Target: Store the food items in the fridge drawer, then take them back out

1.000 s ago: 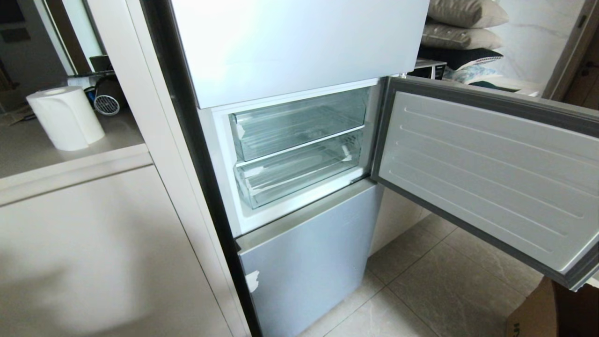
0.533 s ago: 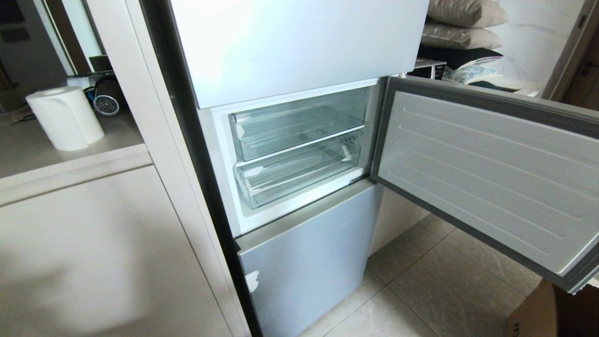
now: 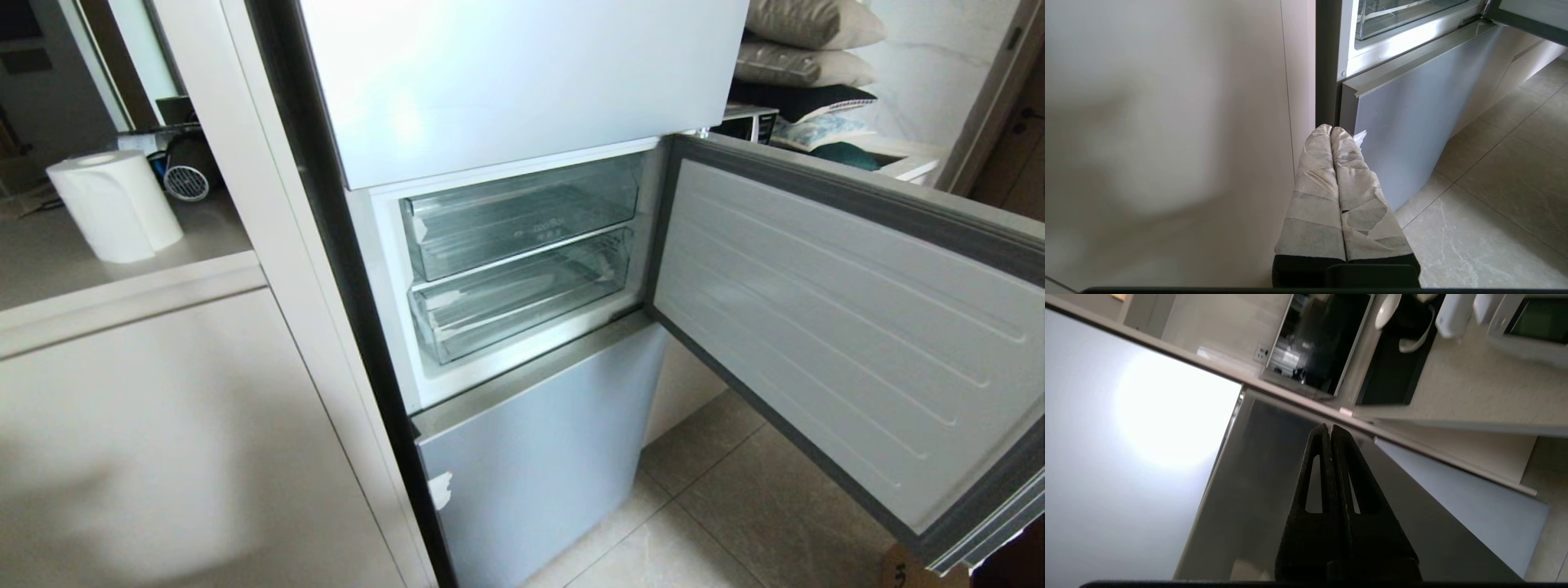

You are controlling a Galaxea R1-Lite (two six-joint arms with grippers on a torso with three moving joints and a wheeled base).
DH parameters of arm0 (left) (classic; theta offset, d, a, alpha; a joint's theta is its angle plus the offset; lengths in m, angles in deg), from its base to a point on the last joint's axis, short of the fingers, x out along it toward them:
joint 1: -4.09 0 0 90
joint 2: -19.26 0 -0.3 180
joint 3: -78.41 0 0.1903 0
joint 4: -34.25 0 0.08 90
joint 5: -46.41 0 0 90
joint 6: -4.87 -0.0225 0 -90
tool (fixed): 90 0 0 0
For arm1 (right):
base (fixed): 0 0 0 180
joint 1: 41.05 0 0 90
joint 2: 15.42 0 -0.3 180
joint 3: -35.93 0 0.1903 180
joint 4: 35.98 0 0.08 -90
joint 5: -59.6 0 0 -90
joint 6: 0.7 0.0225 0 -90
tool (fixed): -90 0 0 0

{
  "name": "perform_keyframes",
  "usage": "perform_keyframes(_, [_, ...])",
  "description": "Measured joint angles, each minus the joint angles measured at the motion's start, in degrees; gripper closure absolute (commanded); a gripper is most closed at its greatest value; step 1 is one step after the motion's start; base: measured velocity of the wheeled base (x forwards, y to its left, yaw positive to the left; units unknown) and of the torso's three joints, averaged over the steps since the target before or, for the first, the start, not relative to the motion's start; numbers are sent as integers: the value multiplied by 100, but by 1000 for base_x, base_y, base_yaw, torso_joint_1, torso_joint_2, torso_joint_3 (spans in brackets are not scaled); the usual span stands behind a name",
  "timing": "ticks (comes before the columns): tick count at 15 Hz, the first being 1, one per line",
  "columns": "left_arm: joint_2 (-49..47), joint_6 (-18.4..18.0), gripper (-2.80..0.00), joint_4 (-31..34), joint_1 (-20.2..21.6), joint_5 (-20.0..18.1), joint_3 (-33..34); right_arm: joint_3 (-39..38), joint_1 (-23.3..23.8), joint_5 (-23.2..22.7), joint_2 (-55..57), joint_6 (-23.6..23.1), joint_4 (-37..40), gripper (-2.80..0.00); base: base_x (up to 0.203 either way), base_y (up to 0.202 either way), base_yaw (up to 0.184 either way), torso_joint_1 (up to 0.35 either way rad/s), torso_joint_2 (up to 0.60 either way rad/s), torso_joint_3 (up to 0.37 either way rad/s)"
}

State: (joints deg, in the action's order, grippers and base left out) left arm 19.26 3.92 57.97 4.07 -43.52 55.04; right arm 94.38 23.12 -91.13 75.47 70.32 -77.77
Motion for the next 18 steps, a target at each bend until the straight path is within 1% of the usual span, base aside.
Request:
perform_keyframes(2, [0,-1,0,0,1,0,0,-144,-44,-8,-171,11,15,0,0,0,0,0,0,0])
perform_keyframes(4, [0,1,0,0,0,0,0,-154,-246,8,-282,-10,17,0,0,0,0,0,0,0])
perform_keyframes(6, [0,-1,0,-2,0,0,0,-145,-670,168,-344,-41,91,0,0,0,0,0,0,0])
perform_keyframes(7, [0,-1,0,0,0,0,0,-151,-979,372,-357,-107,159,0,0,0,0,0,0,0])
perform_keyframes(8, [0,1,0,-1,0,0,0,-204,-1323,648,-361,-255,236,0,0,0,0,0,0,0])
perform_keyframes(9, [0,-1,0,0,0,0,0,-315,-1772,1077,-358,-563,340,0,0,0,0,0,0,0])
perform_keyframes(11, [0,-1,0,-1,0,-1,0,-617,-2815,2189,-305,-1400,430,0,0,0,0,0,0,0])
perform_keyframes(12, [0,-1,0,0,0,0,0,-757,-3314,2732,-273,-1747,406,0,0,0,0,0,0,0])
perform_keyframes(13, [0,-1,0,0,0,0,0,-913,-3805,3236,-245,-2065,333,0,0,0,0,0,0,0])
perform_keyframes(14, [0,-1,0,0,0,0,0,-1066,-4272,3622,-226,-2402,249,0,0,0,0,0,0,0])
perform_keyframes(15, [0,1,0,0,0,0,0,-1205,-4689,3830,-223,-2728,202,0,0,0,0,0,0,0])
perform_keyframes(16, [0,-1,0,-2,0,0,0,-1333,-5120,3927,-234,-3060,151,0,0,0,0,0,0,0])
perform_keyframes(18, [0,-1,0,-2,0,0,0,-1456,-5873,3978,-263,-3432,110,0,0,0,0,0,0,0])
